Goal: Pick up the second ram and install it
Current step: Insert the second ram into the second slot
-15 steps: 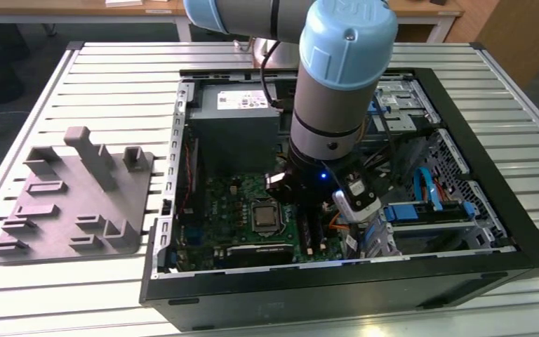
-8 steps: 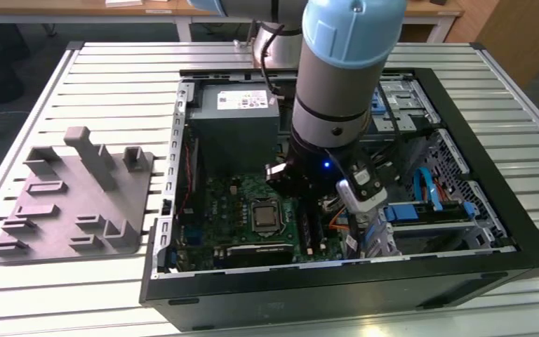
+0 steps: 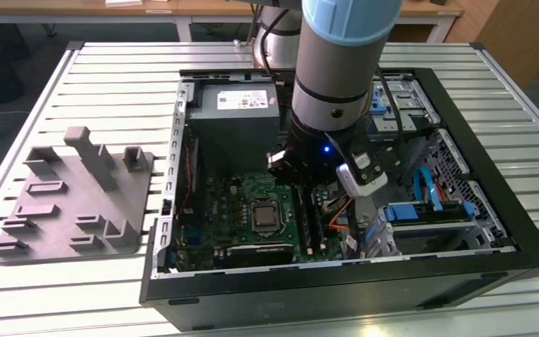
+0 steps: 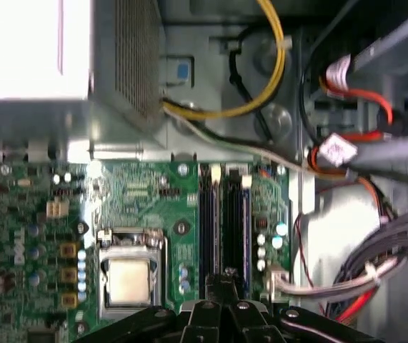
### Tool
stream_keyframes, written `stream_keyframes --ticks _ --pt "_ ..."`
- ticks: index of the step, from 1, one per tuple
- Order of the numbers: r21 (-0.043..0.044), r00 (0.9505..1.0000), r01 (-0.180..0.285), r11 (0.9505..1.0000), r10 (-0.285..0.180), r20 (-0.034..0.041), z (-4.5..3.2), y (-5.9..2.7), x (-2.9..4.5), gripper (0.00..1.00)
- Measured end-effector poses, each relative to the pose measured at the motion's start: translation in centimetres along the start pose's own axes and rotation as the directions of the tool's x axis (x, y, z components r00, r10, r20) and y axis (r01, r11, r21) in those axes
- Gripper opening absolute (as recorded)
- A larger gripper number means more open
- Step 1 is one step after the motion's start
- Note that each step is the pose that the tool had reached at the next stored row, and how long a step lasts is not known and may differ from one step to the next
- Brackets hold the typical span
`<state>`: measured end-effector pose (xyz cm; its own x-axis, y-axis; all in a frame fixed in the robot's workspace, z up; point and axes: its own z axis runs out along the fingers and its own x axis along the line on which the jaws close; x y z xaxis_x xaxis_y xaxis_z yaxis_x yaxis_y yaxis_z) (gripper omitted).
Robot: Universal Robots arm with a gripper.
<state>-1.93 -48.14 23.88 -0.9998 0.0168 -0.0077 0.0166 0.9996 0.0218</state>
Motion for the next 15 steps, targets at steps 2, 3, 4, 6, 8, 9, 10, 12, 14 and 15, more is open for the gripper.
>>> stream_keyframes --ticks 2,3,4,6,8,9,10,12,14,15 --pt "-0.0008 1.0 0.0 1.0 0.0 -0.0001 0.01 0.69 0.02 0.1" --pt "-0.0011 1.0 0.0 1.0 0.0 -0.0001 0.02 0.94 0.02 0.1" --pt "-0.0019 1.0 0.0 1.0 0.0 -0.0001 0.02 1.08 0.02 0.1" --pt "-0.0036 1.0 0.0 1.0 0.0 -0.0001 0.02 1.15 0.01 0.1" --pt "-0.0037 1.0 0.0 1.0 0.0 -0.0002 -0.01 1.15 0.02 0.1" --pt "-0.0037 1.0 0.0 1.0 0.0 -0.0002 -0.02 1.15 0.02 0.1" --pt "-0.0038 1.0 0.0 1.0 0.0 -0.0001 -0.02 1.16 0.02 0.1" --pt "-0.0037 1.0 0.0 1.0 0.0 -0.0002 -0.03 1.16 0.02 0.1" --pt "-0.0037 1.0 0.0 1.0 0.0 -0.0002 -0.04 1.16 0.02 0.1" --pt "-0.0037 1.0 0.0 1.0 0.0 -0.0001 -0.04 1.16 0.02 0.1"
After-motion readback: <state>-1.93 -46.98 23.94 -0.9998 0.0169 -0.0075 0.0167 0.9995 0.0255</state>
